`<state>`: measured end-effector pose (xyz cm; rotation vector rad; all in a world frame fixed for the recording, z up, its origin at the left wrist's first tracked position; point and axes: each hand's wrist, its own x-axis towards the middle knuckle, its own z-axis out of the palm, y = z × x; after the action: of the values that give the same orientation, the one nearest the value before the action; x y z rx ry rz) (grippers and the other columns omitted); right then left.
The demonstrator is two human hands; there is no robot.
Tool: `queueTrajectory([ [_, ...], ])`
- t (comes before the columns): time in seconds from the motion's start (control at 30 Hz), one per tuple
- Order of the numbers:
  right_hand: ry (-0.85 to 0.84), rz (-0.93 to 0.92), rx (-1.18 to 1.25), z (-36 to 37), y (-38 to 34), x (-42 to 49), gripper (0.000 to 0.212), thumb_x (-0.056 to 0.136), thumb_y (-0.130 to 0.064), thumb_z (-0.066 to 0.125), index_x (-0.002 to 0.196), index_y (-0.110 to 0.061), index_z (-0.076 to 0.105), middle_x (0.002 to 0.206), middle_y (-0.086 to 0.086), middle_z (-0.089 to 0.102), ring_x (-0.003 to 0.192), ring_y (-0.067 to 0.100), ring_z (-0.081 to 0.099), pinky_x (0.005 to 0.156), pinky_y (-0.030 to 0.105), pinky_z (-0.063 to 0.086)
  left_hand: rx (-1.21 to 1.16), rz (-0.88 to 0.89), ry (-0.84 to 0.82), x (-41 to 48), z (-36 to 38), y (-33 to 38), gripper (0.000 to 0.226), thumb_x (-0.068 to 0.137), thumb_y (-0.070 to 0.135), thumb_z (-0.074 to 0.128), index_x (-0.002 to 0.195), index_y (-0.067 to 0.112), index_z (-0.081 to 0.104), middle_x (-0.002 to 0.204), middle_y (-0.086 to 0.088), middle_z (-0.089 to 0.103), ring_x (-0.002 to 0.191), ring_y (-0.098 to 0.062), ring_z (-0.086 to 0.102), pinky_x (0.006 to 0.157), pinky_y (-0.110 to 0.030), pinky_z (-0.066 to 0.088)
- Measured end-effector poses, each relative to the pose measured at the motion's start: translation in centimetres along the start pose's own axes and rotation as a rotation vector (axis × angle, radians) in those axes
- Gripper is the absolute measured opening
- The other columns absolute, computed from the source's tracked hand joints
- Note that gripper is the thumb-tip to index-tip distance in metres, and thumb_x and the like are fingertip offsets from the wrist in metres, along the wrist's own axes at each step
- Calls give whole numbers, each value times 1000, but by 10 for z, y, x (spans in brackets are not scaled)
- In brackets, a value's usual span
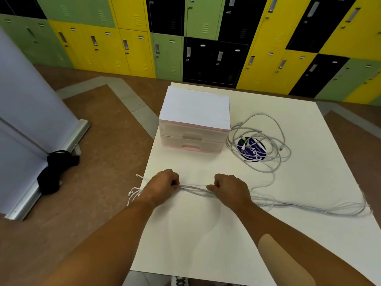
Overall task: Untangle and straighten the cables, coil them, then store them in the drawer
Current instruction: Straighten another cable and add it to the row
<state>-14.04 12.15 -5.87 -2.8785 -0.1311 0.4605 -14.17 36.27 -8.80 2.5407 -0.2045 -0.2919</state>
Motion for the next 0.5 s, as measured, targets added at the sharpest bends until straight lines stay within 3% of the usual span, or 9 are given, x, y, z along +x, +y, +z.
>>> queueTrajectory([
  [0.1, 1, 35, -35, -3, 7, 0, 41, 91, -60, 54, 76, -22, 51, 77, -3, 64, 75, 22, 59, 71, 33, 48, 2, 5, 0, 0, 1, -1, 6, 86, 11, 68, 82, 15, 70, 82, 7, 51, 75, -16, 53, 66, -24, 37],
  [0.23, 36, 36, -1, 1, 16, -3, 16, 98, -37, 50, 97, -28, 63, 92, -5, 70, 85, 22, 64, 75, 31, 50, 37, -12, 20, 2, 2, -1, 7, 87, 10, 66, 84, 15, 69, 82, 6, 51, 74, -16, 52, 66, -24, 36],
  [0.3, 40, 46, 12, 2, 22, -4, 21, 99, -30, 48, 109, -32, 65, 103, -7, 71, 94, 20, 65, 80, 31, 50, 62, -36, 16, 1, 1, -2, 7, 88, 12, 65, 85, 17, 69, 83, 6, 53, 76, -15, 53, 66, -25, 36],
  [0.5, 44, 17, 37, 2, 31, -4, 20, 99, -31, 50, 109, -33, 67, 102, -8, 72, 95, 18, 65, 79, 30, 49, 140, -34, -37, 4, 1, 2, 18, 84, 19, 68, 100, 26, 65, 92, 8, 54, 90, -16, 56, 71, -27, 41],
])
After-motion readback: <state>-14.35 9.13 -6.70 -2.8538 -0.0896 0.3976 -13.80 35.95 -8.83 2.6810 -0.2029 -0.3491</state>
